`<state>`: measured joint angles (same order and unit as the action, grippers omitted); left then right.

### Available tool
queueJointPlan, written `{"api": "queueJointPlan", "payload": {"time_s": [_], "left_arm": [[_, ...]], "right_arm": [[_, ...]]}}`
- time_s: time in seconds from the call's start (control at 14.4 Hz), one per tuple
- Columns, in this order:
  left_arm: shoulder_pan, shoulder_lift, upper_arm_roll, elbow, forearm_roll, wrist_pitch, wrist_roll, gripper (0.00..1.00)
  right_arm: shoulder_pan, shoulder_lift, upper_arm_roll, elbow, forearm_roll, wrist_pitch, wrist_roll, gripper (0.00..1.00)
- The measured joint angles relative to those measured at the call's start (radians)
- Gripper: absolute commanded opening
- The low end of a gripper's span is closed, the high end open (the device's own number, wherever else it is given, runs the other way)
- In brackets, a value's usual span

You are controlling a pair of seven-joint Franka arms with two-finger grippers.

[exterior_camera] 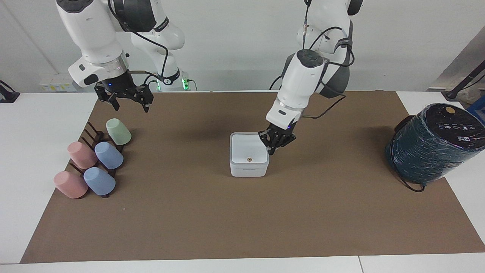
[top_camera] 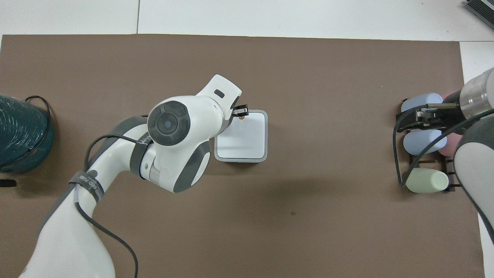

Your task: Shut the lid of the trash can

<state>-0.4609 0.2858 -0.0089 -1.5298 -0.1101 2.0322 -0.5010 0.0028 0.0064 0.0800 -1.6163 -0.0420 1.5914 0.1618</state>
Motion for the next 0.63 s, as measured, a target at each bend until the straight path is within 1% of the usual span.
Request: {"api": "queueJointPlan", "payload": {"time_s": [0.07,0.21,0.42,0.49,0.56,0.63], "left_arm": [[0.031,-0.004,0.001,0.034,0.000,-0.064,0.043,0.05],[0.100,-0.024,0.003,0.061,0.000,-0.140,0.155,0.06],[0.192,-0.074,0.005,0.062,0.012,-0.260,0.311,0.20],[0.211,-0.093,0.006,0.063,0.032,-0.296,0.338,0.29],[0.221,-0.113,0.006,0.063,0.056,-0.330,0.354,0.44],[0.223,-0.134,0.006,0.063,0.074,-0.357,0.363,0.65]], "right_arm": [[0.000,0.000,0.000,0.000,0.000,0.000,0.000,1.00],[0.000,0.000,0.000,0.000,0.000,0.000,0.000,1.00],[0.000,0.000,0.000,0.000,0.000,0.000,0.000,1.00],[0.000,0.000,0.000,0.000,0.000,0.000,0.000,1.00],[0.000,0.000,0.000,0.000,0.000,0.000,0.000,1.00],[0.000,0.000,0.000,0.000,0.000,0.000,0.000,1.00]]}}
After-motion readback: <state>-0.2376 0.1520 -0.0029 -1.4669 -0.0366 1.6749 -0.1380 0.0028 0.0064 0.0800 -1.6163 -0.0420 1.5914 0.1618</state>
